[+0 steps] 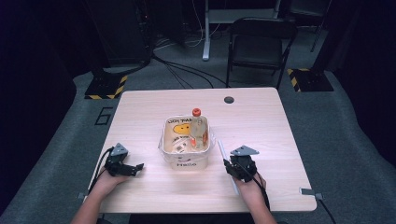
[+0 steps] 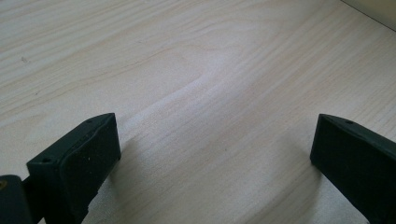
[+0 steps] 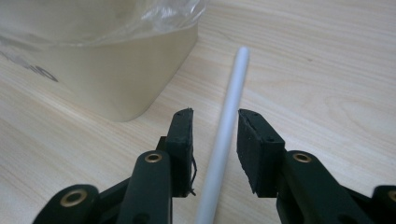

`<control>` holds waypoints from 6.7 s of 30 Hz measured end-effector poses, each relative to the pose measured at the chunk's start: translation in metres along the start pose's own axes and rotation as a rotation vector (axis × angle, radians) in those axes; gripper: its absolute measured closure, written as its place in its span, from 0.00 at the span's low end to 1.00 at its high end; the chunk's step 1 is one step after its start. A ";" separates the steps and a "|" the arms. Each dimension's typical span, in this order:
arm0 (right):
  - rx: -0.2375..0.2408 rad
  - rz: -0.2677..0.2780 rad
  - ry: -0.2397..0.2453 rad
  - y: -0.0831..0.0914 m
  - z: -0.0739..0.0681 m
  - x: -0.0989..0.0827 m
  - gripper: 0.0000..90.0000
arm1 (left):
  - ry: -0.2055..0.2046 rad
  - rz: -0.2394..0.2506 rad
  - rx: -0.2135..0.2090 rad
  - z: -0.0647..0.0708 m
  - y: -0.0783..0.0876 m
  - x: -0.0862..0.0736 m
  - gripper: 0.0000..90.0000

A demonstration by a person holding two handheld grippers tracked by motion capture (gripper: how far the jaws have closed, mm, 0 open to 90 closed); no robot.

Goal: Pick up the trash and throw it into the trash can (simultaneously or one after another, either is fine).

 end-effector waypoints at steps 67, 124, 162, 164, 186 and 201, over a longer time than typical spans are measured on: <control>-0.026 -0.122 -0.012 -0.023 0.003 -0.021 0.87 | -0.004 -0.003 -0.002 0.000 0.000 0.000 0.02; 0.009 -0.041 0.002 0.036 0.023 0.045 0.87 | -0.001 0.000 -0.002 0.000 0.000 0.000 0.02; 0.129 0.005 0.096 0.070 -0.004 0.080 0.87 | -0.001 0.000 -0.002 0.000 0.000 0.000 0.02; 0.135 0.005 0.102 0.070 -0.006 0.080 0.87 | -0.001 0.000 -0.001 0.000 0.000 0.000 0.02; 0.201 0.000 0.146 0.051 -0.031 0.099 0.87 | -0.001 0.000 -0.001 0.000 0.000 0.000 0.02; 0.237 -0.009 0.173 0.031 -0.048 0.114 0.87 | 0.000 -0.001 -0.002 0.000 0.000 0.000 0.02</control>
Point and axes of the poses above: each handheld gripper's, and its own axes: y roughly backward along the jaws, x roughly out of its top, z roughly to its right, the point moved 3 cm from there along -y, roughly forward along the jaws, and after that the axes turned 10 degrees about z, right-handed, at the moved point
